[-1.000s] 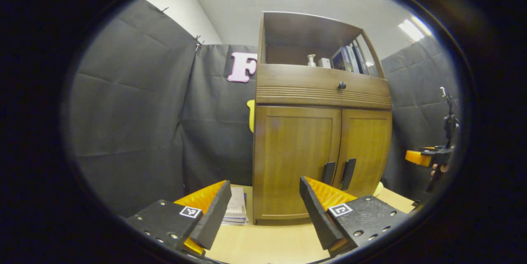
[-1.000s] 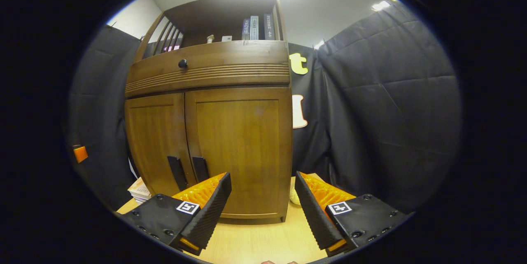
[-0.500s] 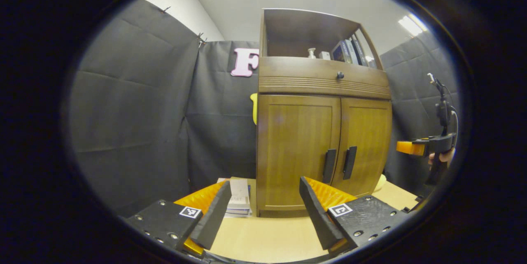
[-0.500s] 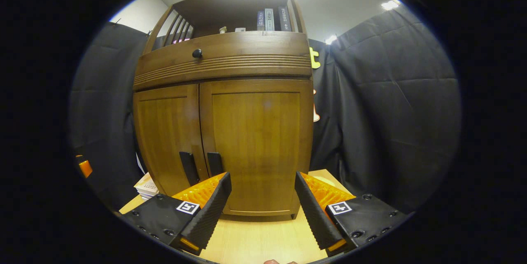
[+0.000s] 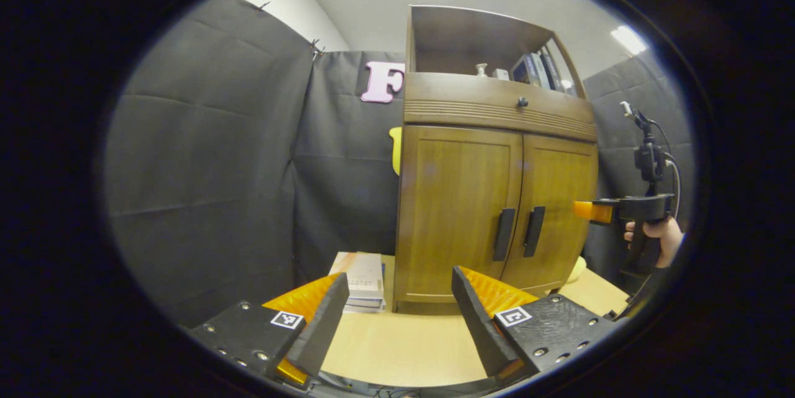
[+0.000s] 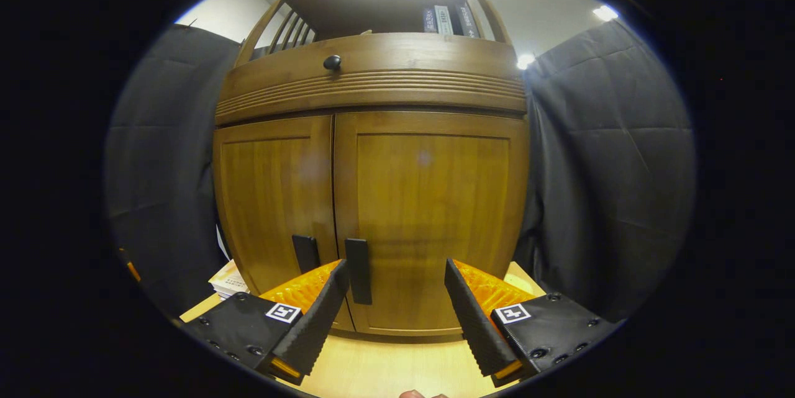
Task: Open the right door of the double-door shoe cabinet with the right hand, and open the left door with the left hand.
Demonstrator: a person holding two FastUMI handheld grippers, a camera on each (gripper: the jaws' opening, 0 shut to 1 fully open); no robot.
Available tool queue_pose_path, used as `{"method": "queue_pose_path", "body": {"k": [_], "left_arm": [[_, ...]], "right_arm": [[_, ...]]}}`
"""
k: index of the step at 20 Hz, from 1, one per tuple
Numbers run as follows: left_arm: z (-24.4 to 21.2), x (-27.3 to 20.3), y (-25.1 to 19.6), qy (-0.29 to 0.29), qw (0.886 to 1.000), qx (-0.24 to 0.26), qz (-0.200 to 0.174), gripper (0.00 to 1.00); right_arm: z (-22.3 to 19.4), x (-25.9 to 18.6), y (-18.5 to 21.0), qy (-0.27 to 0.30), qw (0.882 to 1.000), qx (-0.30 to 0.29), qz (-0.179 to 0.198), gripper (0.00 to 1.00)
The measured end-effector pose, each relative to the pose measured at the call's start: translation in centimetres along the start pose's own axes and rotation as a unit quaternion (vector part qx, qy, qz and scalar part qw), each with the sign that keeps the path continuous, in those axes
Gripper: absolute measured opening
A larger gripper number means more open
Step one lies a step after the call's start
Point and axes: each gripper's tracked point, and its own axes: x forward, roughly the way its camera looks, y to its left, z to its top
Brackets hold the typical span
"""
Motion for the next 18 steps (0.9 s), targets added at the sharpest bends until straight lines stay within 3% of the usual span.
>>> {"method": "queue_pose_path", "body": {"k": [2,10,18], "left_arm": [[1.4,1.5,-0.2,0.005,1.0,0.0,0.009,0.99],[-0.7,2.0,0.7,0.032,0.998,-0.003,0.055,0.96],[-2.8,1.8,0.6,0.05,0.996,-0.024,0.076,0.99]], "right_arm": [[0.3,1.6,1.0,-0.003,1.0,0.001,0.007,0.98],[-1.5,7.4,3.9,0.013,1.0,-0.005,0.024,0.97],[-3.9,11.8,4.4,0.046,0.999,-0.011,0.016,0.97]]}}
